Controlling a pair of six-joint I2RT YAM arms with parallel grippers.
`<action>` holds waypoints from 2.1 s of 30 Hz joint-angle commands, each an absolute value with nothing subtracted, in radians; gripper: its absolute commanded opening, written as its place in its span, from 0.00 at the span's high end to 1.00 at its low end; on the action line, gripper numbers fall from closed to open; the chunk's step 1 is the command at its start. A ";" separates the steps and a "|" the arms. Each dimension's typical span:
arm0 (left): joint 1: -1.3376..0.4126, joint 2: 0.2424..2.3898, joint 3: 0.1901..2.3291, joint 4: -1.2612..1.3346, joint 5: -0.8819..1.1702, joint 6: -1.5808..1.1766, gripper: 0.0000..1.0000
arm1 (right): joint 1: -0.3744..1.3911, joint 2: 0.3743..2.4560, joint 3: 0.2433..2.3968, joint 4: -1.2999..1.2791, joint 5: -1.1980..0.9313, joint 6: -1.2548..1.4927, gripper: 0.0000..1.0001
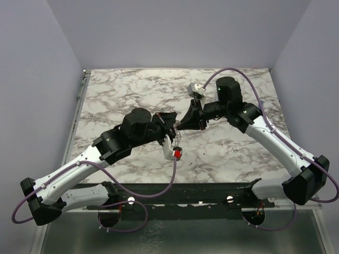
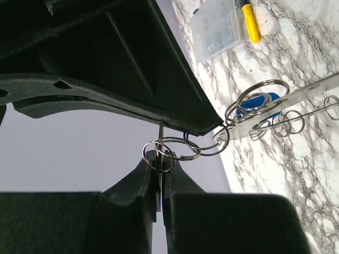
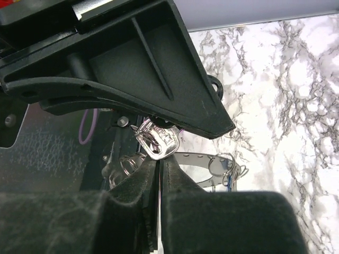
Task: Remove the keys from the keyring
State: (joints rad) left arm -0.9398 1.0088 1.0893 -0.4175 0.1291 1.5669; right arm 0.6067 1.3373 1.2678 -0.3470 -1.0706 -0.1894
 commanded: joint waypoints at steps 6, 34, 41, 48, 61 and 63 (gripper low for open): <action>-0.958 1.037 1.196 -0.465 0.031 1.336 1.00 | 0.561 1.289 1.321 -0.432 -0.992 -0.244 0.65; -0.953 1.223 1.434 -0.827 -0.077 0.800 1.00 | 0.486 1.157 1.239 -0.497 -0.719 -0.224 0.14; -0.944 1.344 1.544 -0.999 -0.104 0.678 1.00 | 0.486 1.145 1.097 -0.386 -0.743 -0.189 0.27; -0.941 1.529 1.740 -1.251 -0.127 0.511 1.00 | 0.485 1.171 0.961 -0.208 -0.794 -0.171 0.38; -0.842 1.662 1.811 -1.425 0.067 0.361 1.00 | 0.462 1.176 0.823 0.037 -0.771 -0.156 0.43; -0.837 1.667 1.803 -1.425 0.073 0.354 1.00 | 0.457 1.178 0.803 0.071 -0.770 -0.155 0.43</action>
